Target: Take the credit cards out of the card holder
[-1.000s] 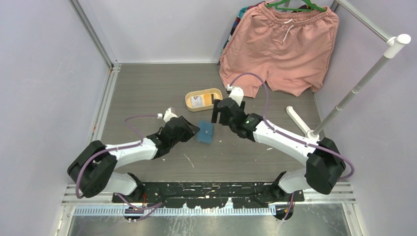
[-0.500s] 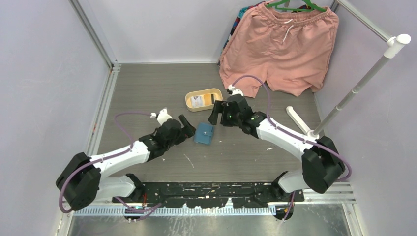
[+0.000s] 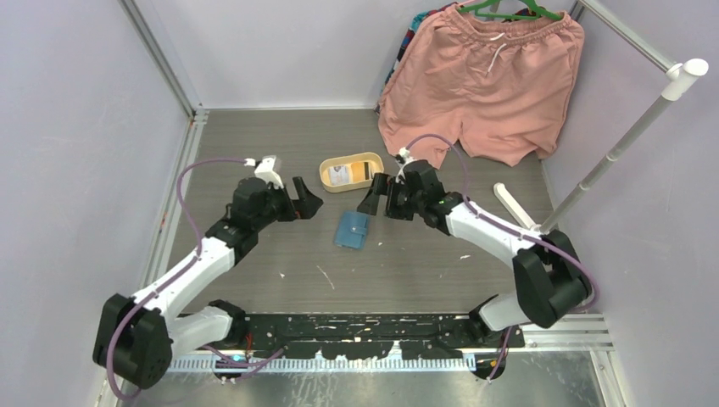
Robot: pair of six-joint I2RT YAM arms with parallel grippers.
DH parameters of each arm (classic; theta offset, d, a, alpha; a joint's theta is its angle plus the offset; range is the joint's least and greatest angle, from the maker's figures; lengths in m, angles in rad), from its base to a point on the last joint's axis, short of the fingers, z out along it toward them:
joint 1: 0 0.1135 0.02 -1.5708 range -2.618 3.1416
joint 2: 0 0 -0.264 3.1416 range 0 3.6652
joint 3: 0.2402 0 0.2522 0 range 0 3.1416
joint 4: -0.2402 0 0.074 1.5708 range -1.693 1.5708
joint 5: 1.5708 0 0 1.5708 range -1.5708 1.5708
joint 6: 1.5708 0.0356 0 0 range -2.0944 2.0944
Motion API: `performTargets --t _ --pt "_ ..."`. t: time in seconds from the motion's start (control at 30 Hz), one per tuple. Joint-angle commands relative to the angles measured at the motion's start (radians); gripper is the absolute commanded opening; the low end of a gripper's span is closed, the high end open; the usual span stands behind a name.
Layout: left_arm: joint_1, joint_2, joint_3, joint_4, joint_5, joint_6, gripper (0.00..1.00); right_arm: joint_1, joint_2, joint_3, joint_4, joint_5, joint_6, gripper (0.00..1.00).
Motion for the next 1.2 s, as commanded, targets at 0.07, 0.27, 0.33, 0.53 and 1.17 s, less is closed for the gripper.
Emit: performTargets --t 0.07,0.27,0.33,0.53,1.17 --pt "0.108 -0.108 -0.030 0.120 0.234 0.132 1.00 -0.027 -0.139 0.065 -0.132 0.329 -0.108 1.00" --pt "0.164 -0.193 -0.051 0.099 0.251 0.162 1.00 -0.069 -0.189 0.031 -0.244 0.650 -0.076 1.00" --pt "0.170 -0.223 -0.071 0.102 0.240 0.162 1.00 -0.072 -0.228 0.010 -0.238 0.694 -0.069 1.00" --pt "0.171 -0.260 -0.083 0.096 0.206 0.162 1.00 -0.072 -0.307 -0.021 -0.197 0.698 -0.082 1.00" --pt "0.170 -0.301 -0.092 0.091 0.148 0.159 1.00 -0.073 -0.341 -0.060 -0.150 0.669 -0.082 1.00"
